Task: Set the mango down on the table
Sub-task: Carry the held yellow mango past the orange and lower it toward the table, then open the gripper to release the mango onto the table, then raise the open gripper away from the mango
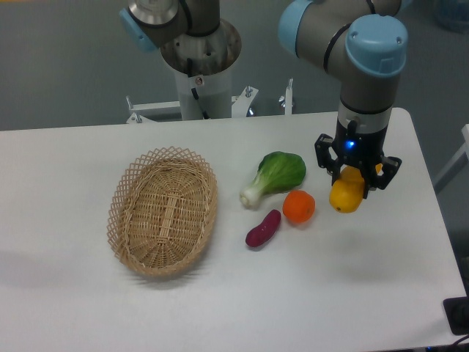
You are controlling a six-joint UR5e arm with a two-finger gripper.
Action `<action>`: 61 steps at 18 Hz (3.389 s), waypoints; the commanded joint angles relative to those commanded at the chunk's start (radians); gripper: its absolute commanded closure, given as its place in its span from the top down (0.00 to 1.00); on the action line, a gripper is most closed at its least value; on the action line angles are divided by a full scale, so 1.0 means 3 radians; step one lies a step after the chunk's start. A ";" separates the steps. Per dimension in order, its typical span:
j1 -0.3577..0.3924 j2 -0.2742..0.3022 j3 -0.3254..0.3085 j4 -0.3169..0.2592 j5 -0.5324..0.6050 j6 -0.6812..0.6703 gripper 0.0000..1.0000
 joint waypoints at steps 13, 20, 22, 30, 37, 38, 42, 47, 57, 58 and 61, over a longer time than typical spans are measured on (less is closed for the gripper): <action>-0.0220 -0.0644 -0.0051 0.1185 0.0010 -0.0527 0.52; -0.0363 -0.0946 -0.0051 0.1355 0.0005 -0.0532 0.52; -0.0394 -0.0966 -0.0102 0.1355 0.0005 -0.0532 0.52; -0.0465 -0.0997 -0.0281 0.1350 0.0010 -0.0547 0.53; -0.0465 -0.0997 -0.0286 0.1360 0.0015 -0.0527 0.80; -0.0465 -0.0997 -0.0281 0.1360 0.0020 -0.0517 0.89; -0.0465 -0.0977 -0.0271 0.1360 0.0020 -0.0537 1.00; -0.0455 -0.0910 -0.0103 0.1340 0.0031 -0.0547 1.00; -0.0215 -0.0486 0.0036 0.0707 0.0051 -0.0109 1.00; -0.0164 -0.0430 0.0036 0.0610 0.0046 -0.0017 1.00; -0.0052 -0.0297 0.0046 0.0277 0.0041 0.0265 1.00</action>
